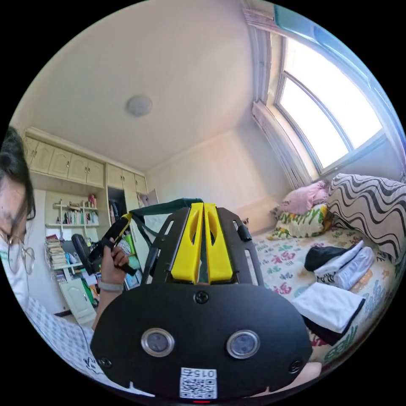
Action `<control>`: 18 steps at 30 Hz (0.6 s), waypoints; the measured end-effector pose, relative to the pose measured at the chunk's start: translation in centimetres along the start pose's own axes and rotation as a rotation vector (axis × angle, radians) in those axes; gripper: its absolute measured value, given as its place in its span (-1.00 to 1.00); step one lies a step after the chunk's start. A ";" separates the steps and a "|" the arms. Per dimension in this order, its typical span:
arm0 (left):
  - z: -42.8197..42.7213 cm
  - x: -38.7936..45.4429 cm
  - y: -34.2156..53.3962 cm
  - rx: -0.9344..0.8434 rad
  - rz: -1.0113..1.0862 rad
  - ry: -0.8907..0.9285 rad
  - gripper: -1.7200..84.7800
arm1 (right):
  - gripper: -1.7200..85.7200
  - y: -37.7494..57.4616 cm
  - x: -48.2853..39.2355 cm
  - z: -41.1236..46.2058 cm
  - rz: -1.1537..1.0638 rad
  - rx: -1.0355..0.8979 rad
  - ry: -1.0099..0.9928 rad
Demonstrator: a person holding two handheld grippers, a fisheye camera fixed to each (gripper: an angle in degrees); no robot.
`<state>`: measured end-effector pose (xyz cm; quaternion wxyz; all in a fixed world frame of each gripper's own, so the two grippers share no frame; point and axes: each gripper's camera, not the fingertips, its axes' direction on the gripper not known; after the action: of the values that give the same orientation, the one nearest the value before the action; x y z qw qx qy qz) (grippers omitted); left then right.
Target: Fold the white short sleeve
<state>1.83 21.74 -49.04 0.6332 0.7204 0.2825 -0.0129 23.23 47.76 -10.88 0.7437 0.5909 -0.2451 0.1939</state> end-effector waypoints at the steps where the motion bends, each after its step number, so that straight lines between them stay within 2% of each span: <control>1: -1.7 0.5 -1.0 0.073 -0.026 -0.013 -0.98 | -0.98 -0.7 -1.0 -0.6 0.009 0.054 -0.020; 5: -7.2 3.8 -4.1 0.295 0.046 -0.135 -0.98 | -0.98 -2.8 -4.4 -2.1 -0.029 0.209 -0.043; 9: -10.5 6.4 -6.2 0.408 0.203 -0.246 -0.98 | -0.98 -4.1 -7.1 -2.6 -0.118 0.317 -0.018; 13: -11.0 5.9 -7.6 0.369 0.340 -0.297 -0.98 | -0.98 -5.0 -8.2 -1.0 -0.209 0.369 0.018; 18: -7.7 0.9 -7.0 0.227 0.373 -0.353 -0.98 | -0.98 -5.3 -6.6 5.5 -0.245 0.269 0.014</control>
<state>-3.02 29.45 -54.22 0.5792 0.8130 0.0269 -0.0530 20.26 41.23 -17.89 0.6778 0.7090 -0.1380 0.1370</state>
